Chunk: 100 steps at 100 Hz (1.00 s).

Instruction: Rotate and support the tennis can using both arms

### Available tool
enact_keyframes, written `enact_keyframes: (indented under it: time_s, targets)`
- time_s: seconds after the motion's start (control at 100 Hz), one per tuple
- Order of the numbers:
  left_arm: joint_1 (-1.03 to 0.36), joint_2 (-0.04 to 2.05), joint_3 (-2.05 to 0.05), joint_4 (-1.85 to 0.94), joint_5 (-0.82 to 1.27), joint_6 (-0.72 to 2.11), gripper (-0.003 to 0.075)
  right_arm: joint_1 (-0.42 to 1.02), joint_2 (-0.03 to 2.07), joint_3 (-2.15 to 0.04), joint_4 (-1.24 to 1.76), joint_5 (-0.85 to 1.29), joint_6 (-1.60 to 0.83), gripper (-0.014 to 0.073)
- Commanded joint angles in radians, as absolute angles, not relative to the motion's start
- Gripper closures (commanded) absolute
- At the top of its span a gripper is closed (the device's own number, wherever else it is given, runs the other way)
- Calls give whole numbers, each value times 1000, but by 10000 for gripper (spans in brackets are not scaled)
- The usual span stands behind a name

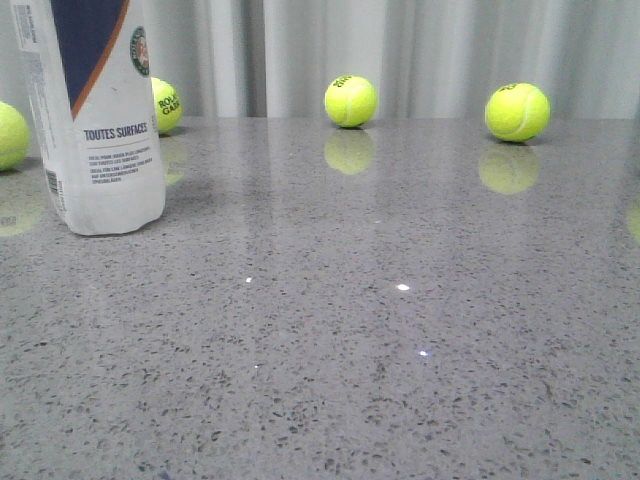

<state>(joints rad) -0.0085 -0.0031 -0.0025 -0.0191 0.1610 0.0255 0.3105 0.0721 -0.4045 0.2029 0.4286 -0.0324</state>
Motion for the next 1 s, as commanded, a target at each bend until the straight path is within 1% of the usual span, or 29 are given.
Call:
enact_keyframes:
  time_s: [0.0, 0.93, 0.99]
  targets:
    - [-3, -40, 36, -21, 80, 21, 741, 305, 86, -429, 198, 353, -35, 650]
    - [-8, -43, 44, -23, 64, 21, 741, 305, 86, -429, 198, 352, -35, 650]
    - [-8, -43, 44, -23, 64, 21, 741, 305, 78, -413, 198, 329, -33, 650]
